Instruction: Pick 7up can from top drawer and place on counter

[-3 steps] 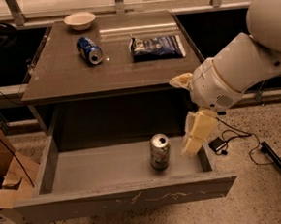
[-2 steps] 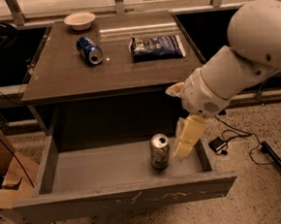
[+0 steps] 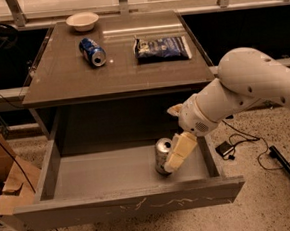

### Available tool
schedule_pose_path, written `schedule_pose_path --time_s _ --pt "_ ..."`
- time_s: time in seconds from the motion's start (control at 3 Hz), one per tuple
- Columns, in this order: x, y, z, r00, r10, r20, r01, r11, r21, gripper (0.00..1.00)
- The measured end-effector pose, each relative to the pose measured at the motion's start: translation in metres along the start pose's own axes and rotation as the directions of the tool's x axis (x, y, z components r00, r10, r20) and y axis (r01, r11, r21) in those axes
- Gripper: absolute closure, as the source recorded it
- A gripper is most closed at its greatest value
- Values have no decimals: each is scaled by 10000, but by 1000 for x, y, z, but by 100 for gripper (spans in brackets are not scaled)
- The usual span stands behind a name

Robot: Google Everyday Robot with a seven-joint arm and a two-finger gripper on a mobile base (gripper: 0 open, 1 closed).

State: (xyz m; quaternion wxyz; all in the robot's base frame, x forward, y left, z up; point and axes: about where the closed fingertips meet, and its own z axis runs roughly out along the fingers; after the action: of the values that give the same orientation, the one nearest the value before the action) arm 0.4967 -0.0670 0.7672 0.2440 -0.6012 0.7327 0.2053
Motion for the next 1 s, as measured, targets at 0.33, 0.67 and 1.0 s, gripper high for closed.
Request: schedule_pose_path --time_s 0.33,0.67,1.0 --pt "12 -18 29 9980 359 530 -356 9993 -71 0" --pt "24 -26 57 9943 671 832 -640 9971 -401 0" --pt "35 -28 82 9898 968 1049 -886 9928 -805 18"
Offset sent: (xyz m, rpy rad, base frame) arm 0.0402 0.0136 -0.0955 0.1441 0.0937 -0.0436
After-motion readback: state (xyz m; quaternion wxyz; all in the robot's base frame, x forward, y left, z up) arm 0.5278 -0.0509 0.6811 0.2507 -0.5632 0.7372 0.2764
